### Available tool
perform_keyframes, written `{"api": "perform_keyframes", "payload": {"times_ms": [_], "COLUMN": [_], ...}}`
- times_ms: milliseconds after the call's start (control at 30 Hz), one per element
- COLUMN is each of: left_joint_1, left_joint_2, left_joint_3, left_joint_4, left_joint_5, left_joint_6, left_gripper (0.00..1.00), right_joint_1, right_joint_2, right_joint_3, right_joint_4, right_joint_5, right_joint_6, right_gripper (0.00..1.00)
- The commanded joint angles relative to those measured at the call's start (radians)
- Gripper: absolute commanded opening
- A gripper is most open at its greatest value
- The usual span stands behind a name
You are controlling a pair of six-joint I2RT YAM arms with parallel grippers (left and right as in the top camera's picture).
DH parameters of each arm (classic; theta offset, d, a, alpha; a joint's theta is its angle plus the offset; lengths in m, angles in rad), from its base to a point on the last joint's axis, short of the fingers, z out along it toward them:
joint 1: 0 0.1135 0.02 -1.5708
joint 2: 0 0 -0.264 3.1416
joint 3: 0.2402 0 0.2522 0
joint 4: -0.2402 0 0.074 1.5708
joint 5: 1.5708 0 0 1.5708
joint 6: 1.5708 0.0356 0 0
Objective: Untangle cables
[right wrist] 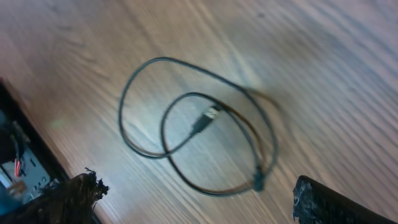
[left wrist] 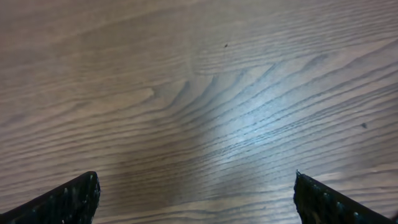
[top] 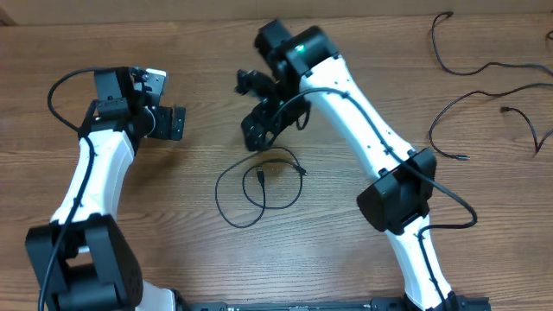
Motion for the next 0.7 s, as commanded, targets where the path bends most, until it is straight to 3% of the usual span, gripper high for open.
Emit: {"api": "perform_keyframes", "payload": {"times_ms": [0, 367, 667], "left_joint_1": [0.004, 0.002, 0.002], "left_joint_2": [0.03, 0.049, 0.049], "left_joint_3": [0.001, 0.001, 0.001], "left_joint_4": [0.014, 0.027, 0.027], "left_joint_5": [0.0, 0.002, 0.001], "left_joint_6": [-0.021, -0.021, -0.021], "left_gripper": [0.99, 1.0, 0.99], "right_joint_1": [0.055, 0.095, 0.029], "right_joint_2": [0.027, 0.057, 0.057], "right_joint_3": [-0.004, -0.146, -0.309], "right_joint_4": [0.007, 0.104, 0.295], "right_joint_5": [0.053, 0.277, 0.254], "right_joint_6": [0.0, 0.003, -0.005], "right_gripper": [1.0, 1.0, 0.98]}}
